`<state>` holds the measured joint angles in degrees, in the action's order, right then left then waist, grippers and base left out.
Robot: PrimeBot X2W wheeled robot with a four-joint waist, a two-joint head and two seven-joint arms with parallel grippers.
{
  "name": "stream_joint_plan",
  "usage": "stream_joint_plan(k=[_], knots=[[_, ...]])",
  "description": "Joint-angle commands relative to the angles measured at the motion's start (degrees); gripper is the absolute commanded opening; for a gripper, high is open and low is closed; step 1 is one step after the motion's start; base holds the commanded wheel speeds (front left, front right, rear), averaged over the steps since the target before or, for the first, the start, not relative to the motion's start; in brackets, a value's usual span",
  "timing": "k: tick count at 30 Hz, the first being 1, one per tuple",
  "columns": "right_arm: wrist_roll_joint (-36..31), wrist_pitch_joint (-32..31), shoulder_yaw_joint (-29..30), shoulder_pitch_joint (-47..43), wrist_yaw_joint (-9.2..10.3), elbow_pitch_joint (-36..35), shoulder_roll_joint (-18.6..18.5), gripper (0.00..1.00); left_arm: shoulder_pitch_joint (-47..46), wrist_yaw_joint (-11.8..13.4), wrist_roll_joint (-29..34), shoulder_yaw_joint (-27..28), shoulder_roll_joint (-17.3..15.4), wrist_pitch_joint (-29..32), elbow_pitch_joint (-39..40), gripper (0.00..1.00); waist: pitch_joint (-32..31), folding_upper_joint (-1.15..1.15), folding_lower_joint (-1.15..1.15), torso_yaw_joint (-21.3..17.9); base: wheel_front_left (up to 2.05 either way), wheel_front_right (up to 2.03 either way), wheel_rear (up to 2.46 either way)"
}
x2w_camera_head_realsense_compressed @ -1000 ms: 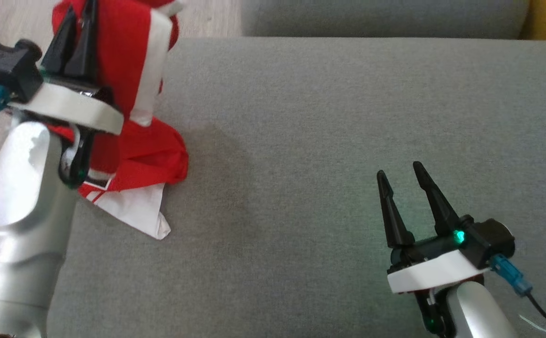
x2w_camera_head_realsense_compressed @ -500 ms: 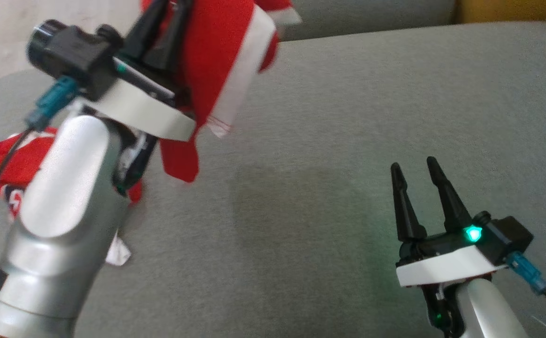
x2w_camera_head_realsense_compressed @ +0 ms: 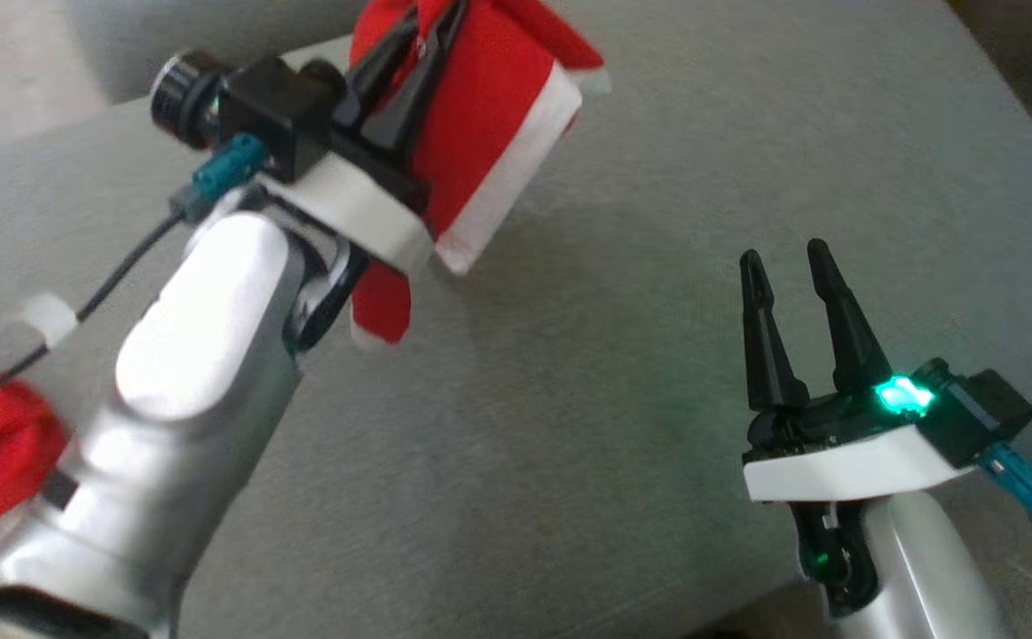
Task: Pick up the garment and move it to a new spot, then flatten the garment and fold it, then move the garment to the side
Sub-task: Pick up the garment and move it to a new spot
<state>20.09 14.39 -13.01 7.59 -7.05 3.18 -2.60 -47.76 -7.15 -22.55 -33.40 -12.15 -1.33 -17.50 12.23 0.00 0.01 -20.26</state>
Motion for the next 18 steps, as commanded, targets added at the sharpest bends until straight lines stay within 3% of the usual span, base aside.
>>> stream_joint_plan(k=[1,2,3,4,5,10,18], knots=[[0.4,0.6,-1.5,1.4,-0.44,-2.3,-0.3,1.00,-4.7,-0.2,0.5,1.9,-0.5,-0.8,1.2,0.00,3.3,0.00,-0.01,-4.9,0.00,0.00,0.00],[0.7,0.6,-1.6,1.4,-0.44,-2.5,-0.3,1.00,-5.4,-0.2,0.7,1.7,-0.1,-1.4,0.1,0.00,3.6,0.00,-0.01,-5.7,0.00,0.00,0.00],[0.9,0.6,-1.6,1.4,-0.44,-2.6,-0.3,1.00,-6.1,-0.2,0.8,1.5,0.4,-2.0,-1.1,0.27,3.8,0.00,-0.01,-6.2,0.00,0.00,0.00],[1.0,0.6,-1.7,1.4,-0.44,-2.7,-0.3,1.00,-6.6,-0.2,0.9,1.2,0.8,-2.6,-2.4,0.77,4.0,0.00,-0.01,-6.5,0.00,0.00,0.00],[1.1,0.6,-1.7,1.4,-0.44,-2.8,-0.3,1.00,-6.9,-0.2,0.8,0.7,1.2,-2.8,-3.7,1.00,4.1,0.00,-0.01,-6.7,0.00,0.00,0.00],[0.7,0.6,-0.7,1.1,-0.44,-2.8,-0.3,1.00,-7.3,-0.3,-0.4,-2.1,2.0,-3.8,-8.6,1.00,3.7,0.00,-0.01,-5.3,0.00,0.00,0.00],[-1.5,0.6,1.3,0.8,-0.44,-2.5,-0.3,1.00,-5.5,-0.1,-2.3,-3.2,-0.1,-7.3,-10.8,1.00,1.3,0.00,-0.01,2.6,0.00,0.00,0.00]])
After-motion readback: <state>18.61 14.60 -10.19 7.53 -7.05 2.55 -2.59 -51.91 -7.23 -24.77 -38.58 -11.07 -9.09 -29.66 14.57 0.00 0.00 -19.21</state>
